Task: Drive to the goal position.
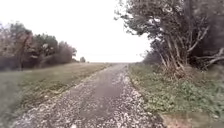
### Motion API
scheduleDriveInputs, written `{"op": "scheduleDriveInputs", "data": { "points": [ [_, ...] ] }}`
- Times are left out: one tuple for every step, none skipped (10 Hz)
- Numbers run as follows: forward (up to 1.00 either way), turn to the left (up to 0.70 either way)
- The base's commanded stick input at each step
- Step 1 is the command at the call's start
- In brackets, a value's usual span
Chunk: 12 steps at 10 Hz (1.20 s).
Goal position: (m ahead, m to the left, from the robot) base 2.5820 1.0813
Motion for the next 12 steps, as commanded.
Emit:
{"op": "scheduleDriveInputs", "data": {
  "points": [
    [0.7, 0.0],
    [0.7, 0.0],
    [0.7, 0.0],
    [0.7, 0.0],
    [0.7, 0.0],
    [0.7, 0.0],
    [0.7, 0.0],
    [0.7, 0.0],
    [0.7, 0.0],
    [0.7, 0.0],
    [0.7, 0.0],
    [0.7, 0.0]
  ]
}}
